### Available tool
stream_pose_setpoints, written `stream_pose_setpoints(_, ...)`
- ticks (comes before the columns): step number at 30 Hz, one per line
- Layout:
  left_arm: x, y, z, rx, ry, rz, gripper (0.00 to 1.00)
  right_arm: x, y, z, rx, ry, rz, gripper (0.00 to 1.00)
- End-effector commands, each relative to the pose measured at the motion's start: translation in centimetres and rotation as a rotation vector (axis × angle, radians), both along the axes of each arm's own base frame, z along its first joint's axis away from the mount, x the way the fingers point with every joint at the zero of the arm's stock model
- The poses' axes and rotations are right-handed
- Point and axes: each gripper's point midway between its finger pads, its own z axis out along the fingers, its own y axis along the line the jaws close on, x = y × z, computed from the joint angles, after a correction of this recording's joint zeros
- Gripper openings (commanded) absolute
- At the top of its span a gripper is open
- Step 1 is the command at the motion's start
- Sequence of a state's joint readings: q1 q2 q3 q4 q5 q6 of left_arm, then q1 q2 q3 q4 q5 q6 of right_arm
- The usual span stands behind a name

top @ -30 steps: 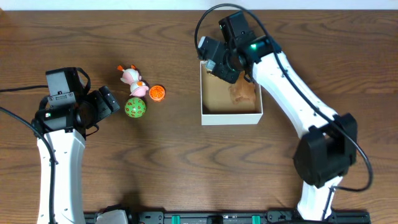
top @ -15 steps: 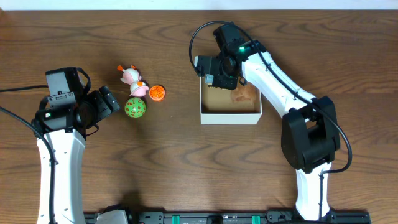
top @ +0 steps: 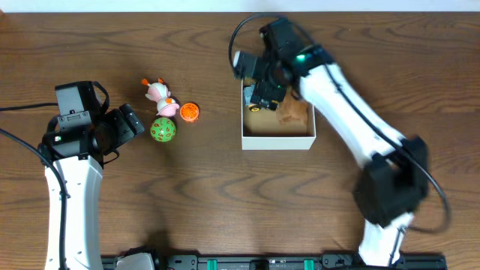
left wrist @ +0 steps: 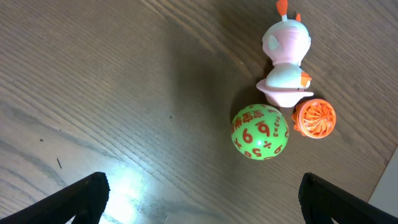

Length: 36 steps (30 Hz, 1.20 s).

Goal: Pack container
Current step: 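Carry the truck into the box and release it beside the hamster, then grasp the white-pink bunny figure with the left gripper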

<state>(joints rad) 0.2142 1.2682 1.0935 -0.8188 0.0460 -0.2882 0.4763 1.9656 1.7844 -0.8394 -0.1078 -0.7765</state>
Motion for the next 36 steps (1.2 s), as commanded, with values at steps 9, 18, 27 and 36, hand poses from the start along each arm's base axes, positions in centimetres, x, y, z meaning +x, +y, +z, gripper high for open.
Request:
stream_pose_setpoints(9,1.1,-0.8,0.9,-0.082,-0.054,0.028,0.98,-2.6,-14.1,15.3,0.514,0.029,-0.843,0.99)
stream_pose_setpoints(18,3.8,-4.1,0.0,-0.083,-0.073,-0.212,0.95,-5.8,-26.5,10.1,0.601,0.340,-1.409,0.99)
stream_pose_setpoints(27,9.5,-5.8,-6.5,-0.117,0.044,-0.230,0.79,-6.1,-27.4,7.5,0.560,0.417,-1.461,0.99)
stream_pose_setpoints(36,12.6,-6.6,-11.0,-0.051,0.094,-0.258,0.81,-6.9,-26.6,5.6,0.522,0.474,-1.462,0.99)
